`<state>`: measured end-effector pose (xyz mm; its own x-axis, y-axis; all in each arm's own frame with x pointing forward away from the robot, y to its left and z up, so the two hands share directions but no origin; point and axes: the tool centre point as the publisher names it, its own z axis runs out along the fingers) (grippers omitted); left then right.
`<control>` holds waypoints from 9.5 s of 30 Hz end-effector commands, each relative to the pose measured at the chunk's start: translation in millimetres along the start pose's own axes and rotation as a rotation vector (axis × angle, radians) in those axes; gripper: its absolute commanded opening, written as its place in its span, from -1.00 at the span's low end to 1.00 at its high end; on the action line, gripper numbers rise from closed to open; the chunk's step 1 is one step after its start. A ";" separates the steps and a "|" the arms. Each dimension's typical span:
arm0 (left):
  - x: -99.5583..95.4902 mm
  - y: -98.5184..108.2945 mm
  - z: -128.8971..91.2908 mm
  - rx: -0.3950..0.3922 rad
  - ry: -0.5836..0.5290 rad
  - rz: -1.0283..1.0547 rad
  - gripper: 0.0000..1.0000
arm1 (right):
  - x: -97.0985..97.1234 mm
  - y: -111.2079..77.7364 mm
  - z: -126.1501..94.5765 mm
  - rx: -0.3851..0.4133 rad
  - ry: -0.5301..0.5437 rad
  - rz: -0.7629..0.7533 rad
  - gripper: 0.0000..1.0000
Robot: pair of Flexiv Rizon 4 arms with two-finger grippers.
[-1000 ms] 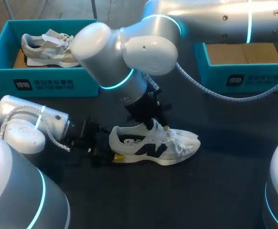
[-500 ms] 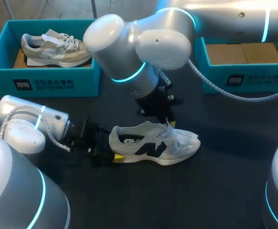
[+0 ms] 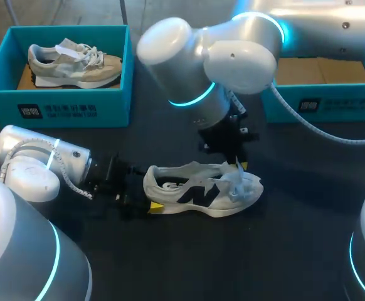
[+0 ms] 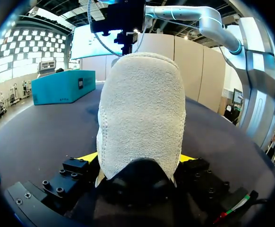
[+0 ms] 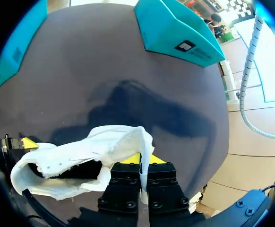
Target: Take the shoe out of the shoebox, open the shoe tongue, remove and reinsert the insole, then place the shoe into the shoebox
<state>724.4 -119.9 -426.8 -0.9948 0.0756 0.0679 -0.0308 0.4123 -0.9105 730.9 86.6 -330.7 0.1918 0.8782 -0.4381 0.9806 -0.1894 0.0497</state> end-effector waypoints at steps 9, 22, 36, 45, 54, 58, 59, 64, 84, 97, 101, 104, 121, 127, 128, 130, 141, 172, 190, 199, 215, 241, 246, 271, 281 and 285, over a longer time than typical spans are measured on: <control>1.0 4.6 1.4 -0.004 0.001 0.000 -1.00 | 4.6 -0.9 37.8 0.044 0.017 0.163 0.54; 1.0 4.6 1.4 -0.004 0.001 0.000 -1.00 | -2.9 -7.9 23.6 0.031 -0.005 0.200 1.00; 1.0 4.6 1.4 -0.004 0.001 0.000 -1.00 | -2.4 6.0 -28.4 -0.120 0.064 0.135 1.00; 1.0 4.6 1.4 -0.004 0.001 0.000 -1.00 | 9.6 18.2 -78.0 -0.312 0.118 -0.074 1.00; 1.0 4.6 1.4 -0.004 0.001 0.000 -1.00 | 30.6 9.1 -98.5 -0.387 0.252 -0.447 0.29; 1.0 4.6 1.4 -0.004 0.001 0.000 -1.00 | 37.8 4.6 -99.8 -0.390 0.276 -0.576 -0.53; 1.0 4.6 1.4 -0.004 0.001 0.000 -1.00 | 39.2 4.3 -99.5 -0.391 0.278 -0.607 -0.95; 1.0 4.6 1.4 -0.004 0.001 0.000 -1.00 | 46.3 -0.5 -99.1 -0.393 0.287 -0.777 -1.00; 1.0 4.6 1.4 -0.004 0.001 0.000 -1.00 | 76.3 -28.2 -74.3 -0.381 0.324 -1.280 -1.00; 1.0 4.6 1.4 -0.004 0.001 0.000 -1.00 | 97.4 -31.8 -58.5 -0.366 0.363 -1.344 -1.00; 1.0 4.6 1.4 -0.004 0.001 0.000 -1.00 | 102.5 -31.5 -55.8 -0.367 0.369 -1.358 -1.00; 1.0 4.6 1.4 -0.004 0.001 0.000 -1.00 | 107.3 -30.6 -54.1 -0.369 0.378 -1.374 -1.00; 1.0 4.6 1.4 -0.004 0.001 0.000 -1.00 | 125.6 -25.6 -27.0 -0.325 0.414 -1.435 -1.00; 1.0 4.6 1.4 -0.004 0.001 0.000 -1.00 | 121.9 -24.5 -20.9 -0.308 0.454 -1.428 -1.00; 1.0 4.6 1.4 -0.004 0.001 0.000 -1.00 | 121.1 -24.5 -19.6 -0.307 0.456 -1.427 -1.00; 1.0 4.6 1.4 -0.004 0.001 0.000 -1.00 | 120.1 -24.9 -15.5 -0.304 0.458 -1.430 -1.00; 1.0 4.6 1.4 -0.004 0.001 0.000 -1.00 | 121.9 -18.1 -5.2 -0.300 0.470 -1.417 -1.00; 1.0 4.6 1.4 -0.004 0.001 0.000 -1.00 | 143.8 -11.6 -5.2 -0.297 0.486 -1.458 -0.18; 1.0 4.6 1.4 -0.004 0.001 0.000 -1.00 | 153.5 -26.5 13.3 -0.217 0.500 -1.489 -0.18; 1.0 4.6 1.4 -0.004 0.001 0.000 -1.00 | 150.9 -28.7 17.1 -0.199 0.495 -1.444 -1.00; 1.0 4.6 1.4 -0.004 0.001 0.000 -1.00 | 101.7 -7.1 -5.1 -0.253 0.464 -1.240 -1.00; 1.0 4.6 1.4 -0.004 0.001 0.000 -1.00 | 120.1 -21.8 -17.4 -0.262 0.518 -1.294 -1.00; 1.0 4.6 1.4 -0.004 0.001 0.000 -1.00 | 129.2 -23.9 -15.8 -0.255 0.513 -1.322 -1.00; 1.0 4.6 1.4 -0.004 0.001 0.000 -1.00 | 139.9 -18.6 -3.3 -0.267 0.485 -1.314 -0.20; 1.0 4.6 1.4 -0.004 0.001 0.000 -1.00 | 150.8 -23.3 11.6 -0.242 0.491 -1.342 -0.11; 1.0 4.6 1.4 -0.004 0.001 0.000 -1.00 | 154.3 -30.3 17.8 -0.223 0.490 -1.352 -0.11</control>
<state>724.4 -119.3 -427.5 -0.9948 0.0754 0.0684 -0.0312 0.4141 -0.9097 729.8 213.4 -403.5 -0.9150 0.3967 0.0737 0.3992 0.9166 0.0211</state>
